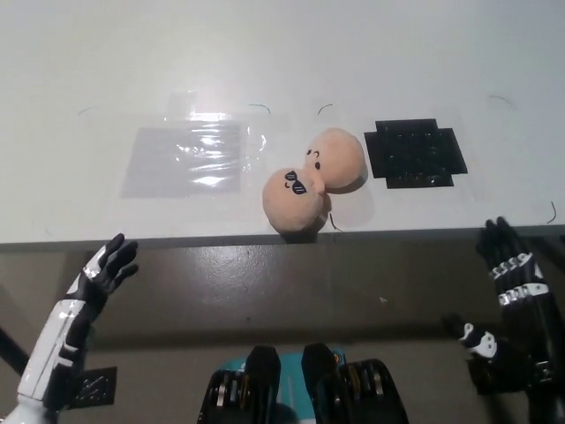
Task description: Use both hands to push two dumpling toys together to the middle
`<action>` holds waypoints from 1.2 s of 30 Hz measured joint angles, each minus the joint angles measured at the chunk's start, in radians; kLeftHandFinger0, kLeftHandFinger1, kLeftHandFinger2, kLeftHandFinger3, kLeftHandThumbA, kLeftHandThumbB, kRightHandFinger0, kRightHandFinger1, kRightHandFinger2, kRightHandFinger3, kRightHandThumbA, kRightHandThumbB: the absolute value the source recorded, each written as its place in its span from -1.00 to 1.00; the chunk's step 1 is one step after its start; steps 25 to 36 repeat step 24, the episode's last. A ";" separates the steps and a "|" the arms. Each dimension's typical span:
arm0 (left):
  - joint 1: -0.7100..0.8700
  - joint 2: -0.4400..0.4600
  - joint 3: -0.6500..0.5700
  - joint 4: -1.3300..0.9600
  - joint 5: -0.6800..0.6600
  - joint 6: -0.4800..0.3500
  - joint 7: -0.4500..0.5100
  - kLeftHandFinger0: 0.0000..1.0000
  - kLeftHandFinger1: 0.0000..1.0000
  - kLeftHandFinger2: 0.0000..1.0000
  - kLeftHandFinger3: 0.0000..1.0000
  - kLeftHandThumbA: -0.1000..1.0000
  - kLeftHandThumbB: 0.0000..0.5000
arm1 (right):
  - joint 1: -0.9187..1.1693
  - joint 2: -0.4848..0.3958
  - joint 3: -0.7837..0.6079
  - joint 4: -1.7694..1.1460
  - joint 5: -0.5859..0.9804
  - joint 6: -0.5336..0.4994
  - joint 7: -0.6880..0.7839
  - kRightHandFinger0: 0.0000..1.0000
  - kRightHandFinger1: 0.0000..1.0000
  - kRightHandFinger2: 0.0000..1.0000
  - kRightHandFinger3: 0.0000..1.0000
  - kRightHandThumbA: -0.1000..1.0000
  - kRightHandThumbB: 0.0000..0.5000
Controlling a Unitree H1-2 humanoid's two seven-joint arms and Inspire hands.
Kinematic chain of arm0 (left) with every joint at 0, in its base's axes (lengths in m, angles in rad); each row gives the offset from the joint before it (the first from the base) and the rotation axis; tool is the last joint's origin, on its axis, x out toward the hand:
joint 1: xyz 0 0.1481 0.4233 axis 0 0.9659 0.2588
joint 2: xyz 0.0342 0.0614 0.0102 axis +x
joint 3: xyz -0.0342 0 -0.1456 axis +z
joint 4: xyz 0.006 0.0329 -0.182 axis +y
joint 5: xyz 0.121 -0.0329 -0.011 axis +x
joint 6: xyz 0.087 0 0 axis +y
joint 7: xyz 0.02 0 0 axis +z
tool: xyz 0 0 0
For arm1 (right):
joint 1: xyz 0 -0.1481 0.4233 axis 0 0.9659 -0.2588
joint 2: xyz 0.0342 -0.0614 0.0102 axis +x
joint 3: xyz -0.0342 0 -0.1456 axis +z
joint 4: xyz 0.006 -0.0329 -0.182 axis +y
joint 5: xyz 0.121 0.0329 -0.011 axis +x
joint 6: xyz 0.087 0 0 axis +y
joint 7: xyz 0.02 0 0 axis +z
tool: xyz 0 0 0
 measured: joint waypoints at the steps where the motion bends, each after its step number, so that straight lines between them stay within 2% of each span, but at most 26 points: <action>1: -0.001 -0.002 0.003 0.025 -0.003 -0.013 0.000 1.00 1.00 1.00 1.00 1.00 0.44 | 0.000 0.000 0.005 0.017 0.000 -0.006 0.001 1.00 1.00 1.00 1.00 1.00 -0.09; 5: -0.008 -0.011 0.013 0.115 -0.013 -0.041 0.000 1.00 1.00 1.00 1.00 1.00 0.48 | -0.001 0.000 0.012 0.089 -0.011 -0.029 0.003 1.00 1.00 1.00 1.00 1.00 -0.05; 7: -0.018 -0.021 0.023 0.177 -0.023 -0.055 0.000 1.00 1.00 1.00 1.00 1.00 0.56 | -0.005 0.000 0.012 0.128 -0.016 -0.034 0.002 1.00 1.00 1.00 1.00 1.00 0.10; 11: -0.033 -0.032 0.035 0.249 -0.032 -0.067 0.000 1.00 1.00 1.00 1.00 1.00 0.40 | -0.014 0.000 0.008 0.178 -0.014 -0.040 0.002 1.00 1.00 1.00 1.00 1.00 0.05; 15: -0.053 -0.036 0.044 0.321 -0.047 -0.087 -0.002 1.00 1.00 1.00 1.00 1.00 0.29 | -0.028 0.000 0.003 0.222 -0.010 -0.052 0.002 1.00 1.00 1.00 1.00 1.00 0.25; 19: -0.066 -0.036 0.052 0.366 -0.068 -0.092 -0.009 1.00 1.00 1.00 1.00 1.00 0.29 | -0.041 0.000 -0.007 0.246 -0.007 -0.064 0.002 1.00 1.00 1.00 1.00 1.00 0.39; 22: -0.079 -0.036 0.056 0.369 -0.080 -0.092 -0.015 1.00 1.00 1.00 1.00 1.00 0.34 | -0.050 0.000 -0.015 0.257 -0.003 -0.067 0.002 1.00 1.00 1.00 1.00 1.00 0.37; 36: -0.084 -0.036 0.058 0.370 -0.085 -0.092 -0.016 1.00 1.00 1.00 1.00 1.00 0.33 | -0.054 0.000 -0.017 0.260 -0.001 -0.069 0.002 1.00 1.00 1.00 1.00 1.00 0.39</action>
